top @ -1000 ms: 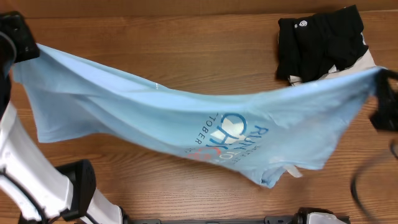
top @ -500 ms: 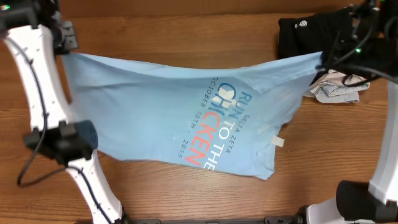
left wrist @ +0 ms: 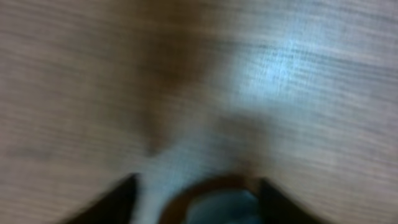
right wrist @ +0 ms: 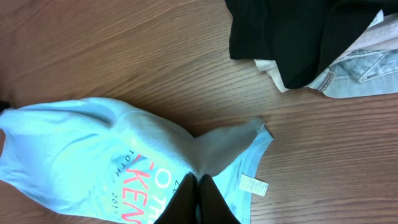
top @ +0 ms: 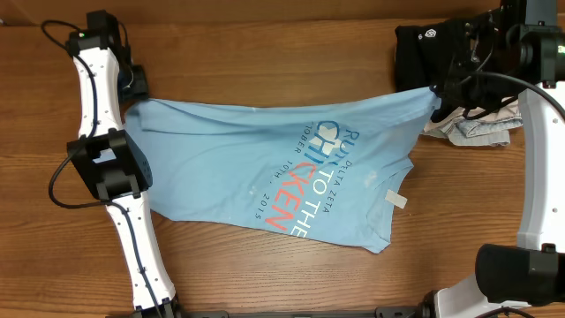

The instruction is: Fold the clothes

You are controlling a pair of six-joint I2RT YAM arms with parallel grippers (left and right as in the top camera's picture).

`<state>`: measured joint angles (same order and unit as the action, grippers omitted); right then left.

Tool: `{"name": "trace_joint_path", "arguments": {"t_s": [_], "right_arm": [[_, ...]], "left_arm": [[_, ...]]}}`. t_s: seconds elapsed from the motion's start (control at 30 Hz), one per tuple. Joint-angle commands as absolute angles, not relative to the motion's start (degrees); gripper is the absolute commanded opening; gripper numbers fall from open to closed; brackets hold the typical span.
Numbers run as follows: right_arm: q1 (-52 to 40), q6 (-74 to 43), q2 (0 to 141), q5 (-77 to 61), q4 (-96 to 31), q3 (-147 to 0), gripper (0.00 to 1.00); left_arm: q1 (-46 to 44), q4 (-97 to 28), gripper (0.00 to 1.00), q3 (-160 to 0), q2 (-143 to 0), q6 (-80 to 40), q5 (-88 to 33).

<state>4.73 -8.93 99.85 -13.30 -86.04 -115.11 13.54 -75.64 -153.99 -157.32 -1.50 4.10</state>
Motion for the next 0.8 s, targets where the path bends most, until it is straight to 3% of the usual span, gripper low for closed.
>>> {"name": "trace_joint_path", "arguments": {"t_s": [0.0, 0.43, 0.77], "right_arm": [[4.5, -8.5, 99.2, -13.6, -85.6, -115.2, 0.04], [4.5, -8.5, 99.2, -13.6, -85.3, -115.2, 0.04], [4.5, -8.5, 99.2, -13.6, -87.8, -115.2, 0.04]], "left_arm": [[13.5, -74.7, 1.0, -155.9, -156.1, -1.8, 2.3], [13.5, -96.1, 1.0, -176.6, -149.6, 1.4, -4.5], [13.1, -96.8, 1.0, -169.4, -143.7, 2.6, -12.7]]}}
